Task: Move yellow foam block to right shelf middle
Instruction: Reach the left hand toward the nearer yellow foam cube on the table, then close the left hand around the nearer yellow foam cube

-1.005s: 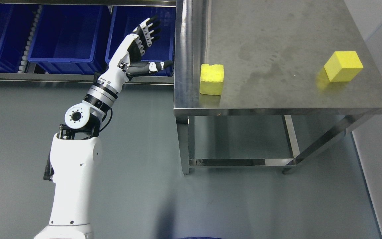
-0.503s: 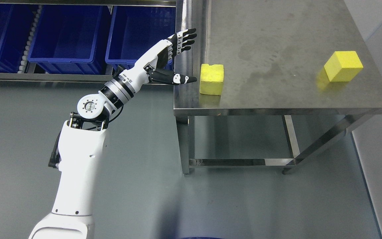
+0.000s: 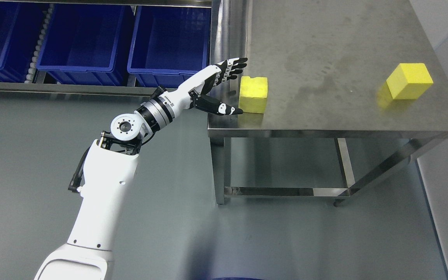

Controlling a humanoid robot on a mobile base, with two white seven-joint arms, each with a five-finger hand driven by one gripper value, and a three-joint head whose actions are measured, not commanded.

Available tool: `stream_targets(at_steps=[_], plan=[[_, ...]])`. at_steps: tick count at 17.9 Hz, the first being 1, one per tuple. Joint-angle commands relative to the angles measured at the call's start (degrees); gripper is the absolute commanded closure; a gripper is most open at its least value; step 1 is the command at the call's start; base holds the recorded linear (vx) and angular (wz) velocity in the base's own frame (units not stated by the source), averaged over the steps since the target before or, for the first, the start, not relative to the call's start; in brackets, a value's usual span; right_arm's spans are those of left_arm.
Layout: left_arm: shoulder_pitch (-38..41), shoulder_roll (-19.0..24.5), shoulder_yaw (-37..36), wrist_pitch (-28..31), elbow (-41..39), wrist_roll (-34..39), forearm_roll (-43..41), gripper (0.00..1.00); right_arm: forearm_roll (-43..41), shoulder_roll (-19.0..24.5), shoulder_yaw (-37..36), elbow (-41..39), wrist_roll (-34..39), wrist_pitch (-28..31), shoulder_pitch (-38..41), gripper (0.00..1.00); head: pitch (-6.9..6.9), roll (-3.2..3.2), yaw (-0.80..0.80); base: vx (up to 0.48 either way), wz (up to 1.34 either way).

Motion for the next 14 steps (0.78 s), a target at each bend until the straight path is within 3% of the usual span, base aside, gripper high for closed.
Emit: stream_targets(at_steps=[1, 9, 14], plan=[[-1.6, 0.8, -5.6, -0.1, 6.5, 0.0, -1.3, 0.03, 0.2, -1.0, -0.7, -1.0, 0.0, 0.0, 1.3, 0.0, 0.0, 0.0, 0.0, 0.019, 0.09], [-2.8, 0.8, -9.0, -0.1, 6.9, 0.0, -1.3, 0.08, 0.2, -1.0, -0.7, -1.0, 0.0, 0.0, 1.3, 0.0, 0.0, 0.0, 0.0, 0.004, 0.0], [-2.5, 0.8, -7.0, -2.6, 7.1, -0.1, -1.3, 0.45, 0.2, -1.0, -0.7, -1.0, 0.0, 0.0, 1.4, 0.0, 0.0, 0.0, 0.0, -0.003, 0.01]])
